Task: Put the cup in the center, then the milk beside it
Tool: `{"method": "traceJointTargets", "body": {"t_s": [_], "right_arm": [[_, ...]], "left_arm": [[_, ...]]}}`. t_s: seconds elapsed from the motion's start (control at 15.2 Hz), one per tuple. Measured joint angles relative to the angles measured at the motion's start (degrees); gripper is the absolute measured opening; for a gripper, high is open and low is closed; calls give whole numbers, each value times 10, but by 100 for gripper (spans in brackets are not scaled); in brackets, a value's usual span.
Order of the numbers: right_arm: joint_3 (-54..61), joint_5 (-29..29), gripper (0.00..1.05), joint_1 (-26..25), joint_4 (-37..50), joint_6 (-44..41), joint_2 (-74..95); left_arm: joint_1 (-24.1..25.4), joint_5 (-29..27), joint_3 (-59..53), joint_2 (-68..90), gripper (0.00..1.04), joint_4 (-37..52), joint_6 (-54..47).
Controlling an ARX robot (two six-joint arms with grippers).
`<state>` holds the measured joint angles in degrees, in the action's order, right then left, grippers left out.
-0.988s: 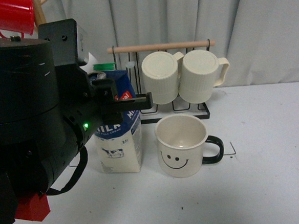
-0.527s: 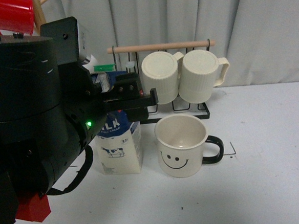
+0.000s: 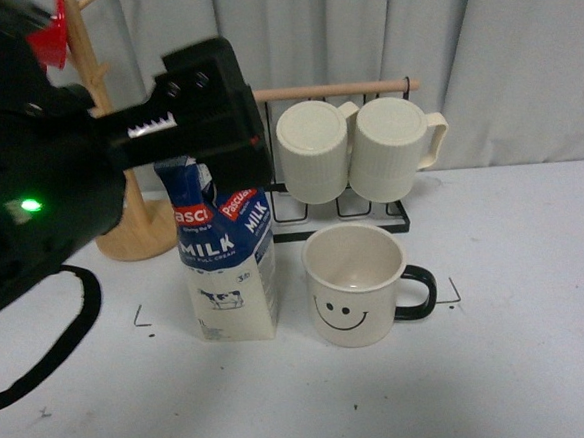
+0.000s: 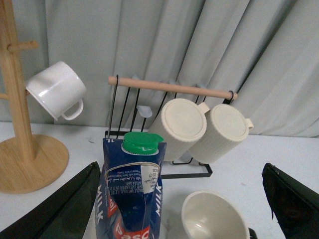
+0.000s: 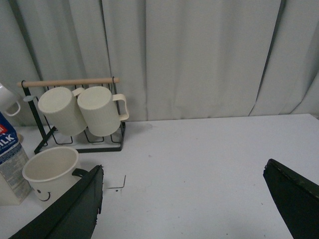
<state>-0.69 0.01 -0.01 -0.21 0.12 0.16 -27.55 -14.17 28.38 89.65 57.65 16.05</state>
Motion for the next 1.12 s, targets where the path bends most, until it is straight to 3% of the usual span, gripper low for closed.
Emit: {"method": "traceJointTargets", "body": {"t_s": [0.2, 0.26, 0.4, 0.72, 0.92, 0.99, 1.12], "right_arm": [[0, 0, 98, 0, 0, 0, 0], [0, 0, 98, 0, 0, 0, 0], [0, 0, 98, 0, 0, 0, 0], [0, 0, 98, 0, 0, 0, 0], [0, 0, 98, 0, 0, 0, 0], [0, 0, 98, 0, 0, 0, 0], [0, 0, 98, 0, 0, 0, 0]], "left_arm": [[39, 5, -78, -153, 98, -65, -19], [66, -31, -103, -232, 86, -130, -64], [142, -8, -161, -383, 61, -196, -126], [199, 63, -224, -499, 1, -242, -150], [235, 107, -248, -561, 2, -285, -151], [272, 137, -254, -584, 2, -301, -152], [274, 142, -278, -628, 2, -312, -151]]}}
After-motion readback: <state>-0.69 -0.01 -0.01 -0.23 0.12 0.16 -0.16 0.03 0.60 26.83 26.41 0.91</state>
